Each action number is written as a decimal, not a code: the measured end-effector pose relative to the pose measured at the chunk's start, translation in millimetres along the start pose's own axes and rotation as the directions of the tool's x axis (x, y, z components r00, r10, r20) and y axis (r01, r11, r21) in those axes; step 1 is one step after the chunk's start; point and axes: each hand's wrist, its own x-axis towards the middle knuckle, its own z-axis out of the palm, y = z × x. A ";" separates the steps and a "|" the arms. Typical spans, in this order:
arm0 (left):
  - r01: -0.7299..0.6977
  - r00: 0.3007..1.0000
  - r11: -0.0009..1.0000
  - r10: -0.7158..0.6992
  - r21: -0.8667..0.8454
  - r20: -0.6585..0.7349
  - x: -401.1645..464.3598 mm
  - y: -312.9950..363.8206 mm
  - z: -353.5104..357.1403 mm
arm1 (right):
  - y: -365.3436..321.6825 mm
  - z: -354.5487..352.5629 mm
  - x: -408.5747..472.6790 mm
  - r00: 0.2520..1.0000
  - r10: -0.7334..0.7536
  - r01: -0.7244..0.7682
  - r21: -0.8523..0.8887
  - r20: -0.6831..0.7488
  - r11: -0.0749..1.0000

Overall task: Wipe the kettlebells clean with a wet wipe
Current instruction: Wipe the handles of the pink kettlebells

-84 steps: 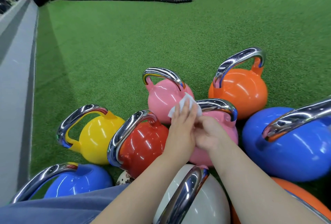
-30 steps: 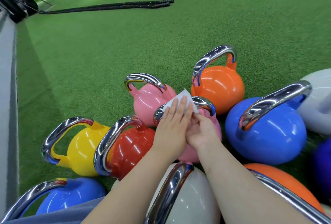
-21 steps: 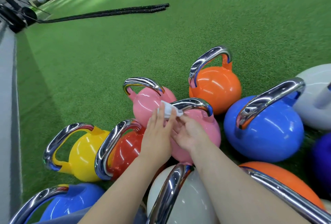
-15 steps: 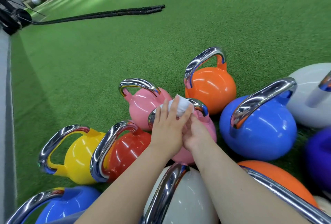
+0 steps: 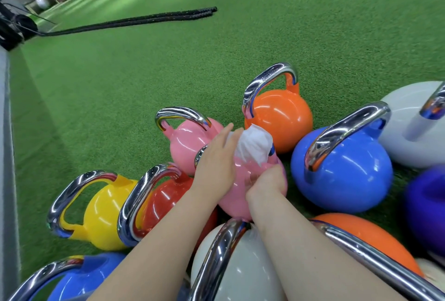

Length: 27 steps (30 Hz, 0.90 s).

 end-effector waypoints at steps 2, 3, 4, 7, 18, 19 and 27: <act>0.031 0.998 0.999 -0.033 -0.034 -0.055 -2.7 -6.4 1.5 | 1.6 2.9 -3.9 0.998 -0.060 0.062 -0.049 0.027 0.997; 0.035 0.996 0.999 -0.038 -0.033 -0.086 -3.5 -8.4 2.1 | 2.9 5.8 -5.7 0.995 -0.067 0.072 -0.066 0.075 0.995; 0.025 0.993 1.000 -0.026 -0.014 -0.118 -5.0 -11.0 2.8 | 4.3 9.2 -7.7 0.990 -0.051 0.062 -0.083 0.132 0.995; -0.027 0.983 0.998 0.037 0.057 -0.181 -11.9 -17.1 3.5 | 6.5 19.8 -13.7 0.955 0.004 0.034 -0.122 0.296 0.992; 0.098 0.993 0.986 -0.106 -0.134 -0.052 -57.9 -29.0 19.2 | 18.5 40.3 -7.8 0.910 0.088 0.141 -0.504 0.404 0.852; 0.132 0.991 0.981 -0.129 -0.144 0.030 -59.6 -30.2 22.3 | 20.4 42.5 -10.8 0.905 0.127 0.117 -0.526 0.405 0.842; 0.137 0.950 0.983 -0.094 -0.124 0.299 -47.7 -25.1 34.6 | 24.1 44.4 -3.2 0.924 -0.019 0.197 -0.436 0.381 0.878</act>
